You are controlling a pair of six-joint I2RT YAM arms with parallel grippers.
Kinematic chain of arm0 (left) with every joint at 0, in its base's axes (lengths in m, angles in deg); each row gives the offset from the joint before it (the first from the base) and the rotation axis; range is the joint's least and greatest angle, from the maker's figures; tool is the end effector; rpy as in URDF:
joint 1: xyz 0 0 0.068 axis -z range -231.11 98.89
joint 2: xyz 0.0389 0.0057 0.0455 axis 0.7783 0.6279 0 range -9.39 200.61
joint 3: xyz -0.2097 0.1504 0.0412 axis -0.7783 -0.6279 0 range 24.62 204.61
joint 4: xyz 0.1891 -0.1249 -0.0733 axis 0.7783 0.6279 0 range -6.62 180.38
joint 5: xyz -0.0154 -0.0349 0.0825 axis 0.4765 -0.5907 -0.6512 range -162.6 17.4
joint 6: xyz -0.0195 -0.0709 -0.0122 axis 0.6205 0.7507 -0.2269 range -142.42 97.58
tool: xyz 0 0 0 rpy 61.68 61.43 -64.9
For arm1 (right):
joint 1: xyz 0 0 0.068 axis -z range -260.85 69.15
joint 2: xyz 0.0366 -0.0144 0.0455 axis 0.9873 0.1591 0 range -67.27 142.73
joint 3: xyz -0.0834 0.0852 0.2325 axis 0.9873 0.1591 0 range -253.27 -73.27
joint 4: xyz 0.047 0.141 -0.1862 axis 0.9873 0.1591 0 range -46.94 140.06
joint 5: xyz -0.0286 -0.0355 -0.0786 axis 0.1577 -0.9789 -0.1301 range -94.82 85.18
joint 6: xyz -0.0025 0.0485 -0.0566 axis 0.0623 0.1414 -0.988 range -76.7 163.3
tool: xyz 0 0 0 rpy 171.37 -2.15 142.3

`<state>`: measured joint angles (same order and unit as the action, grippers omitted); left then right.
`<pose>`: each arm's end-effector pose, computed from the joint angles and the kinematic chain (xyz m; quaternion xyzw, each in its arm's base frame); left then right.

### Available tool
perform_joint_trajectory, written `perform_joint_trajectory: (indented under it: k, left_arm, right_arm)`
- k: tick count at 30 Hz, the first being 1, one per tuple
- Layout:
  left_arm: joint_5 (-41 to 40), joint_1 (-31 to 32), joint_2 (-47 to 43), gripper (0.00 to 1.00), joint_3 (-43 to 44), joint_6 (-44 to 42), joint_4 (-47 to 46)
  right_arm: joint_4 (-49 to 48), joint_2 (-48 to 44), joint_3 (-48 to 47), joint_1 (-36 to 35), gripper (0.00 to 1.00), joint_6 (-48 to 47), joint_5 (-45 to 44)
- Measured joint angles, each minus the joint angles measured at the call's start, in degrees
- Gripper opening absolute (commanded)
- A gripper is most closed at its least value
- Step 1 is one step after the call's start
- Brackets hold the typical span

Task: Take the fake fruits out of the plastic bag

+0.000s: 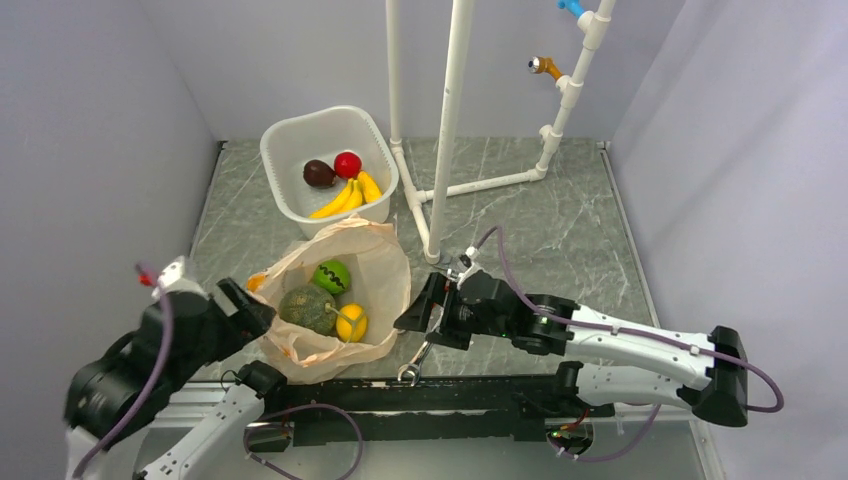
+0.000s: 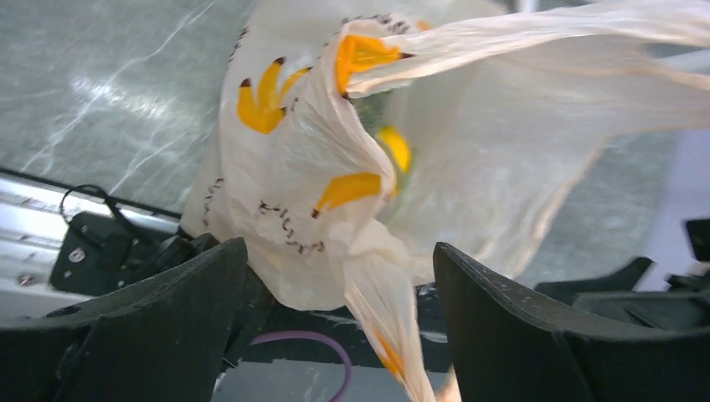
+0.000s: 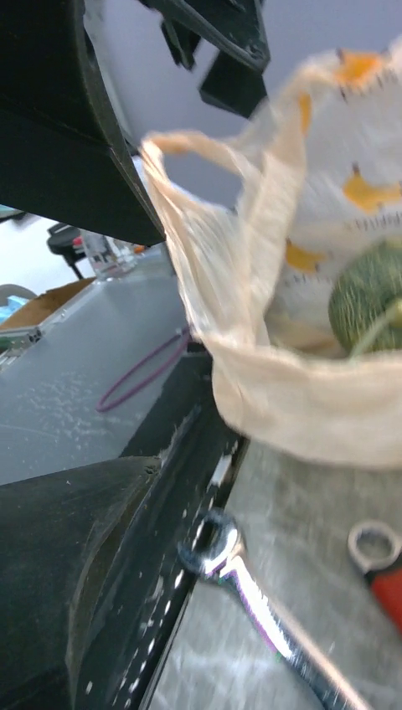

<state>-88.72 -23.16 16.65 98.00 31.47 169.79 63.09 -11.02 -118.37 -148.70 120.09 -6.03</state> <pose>0.0103 0.0141 0.3421 -0.2595 0.8576 -0.1832 0.4045 0.0858 0.2073 0.2687 0.0731 0.8680 0.4651 0.1579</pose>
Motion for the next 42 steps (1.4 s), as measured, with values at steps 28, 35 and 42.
perform_joint_trajectory:
  k: [28, 35, 42]
  left_arm:
    - [1.99, -0.26, 3.85, 0.00, -20.81, -31.95, -58.27]
    - [9.20, -3.17, 2.40, 0.00, -25.24, -46.21, -69.53]
    - [11.13, -3.65, -15.06, 0.00, -32.50, -43.34, -58.47]
  right_arm:
    - [-42.97, 29.40, 0.07, 20.00, 0.00, -4.96, 20.39]
    - [-63.45, 32.41, 2.12, 23.08, 0.00, -18.25, 23.85]
    - [-75.82, 35.43, 13.29, 19.63, 0.03, -25.86, 25.14]
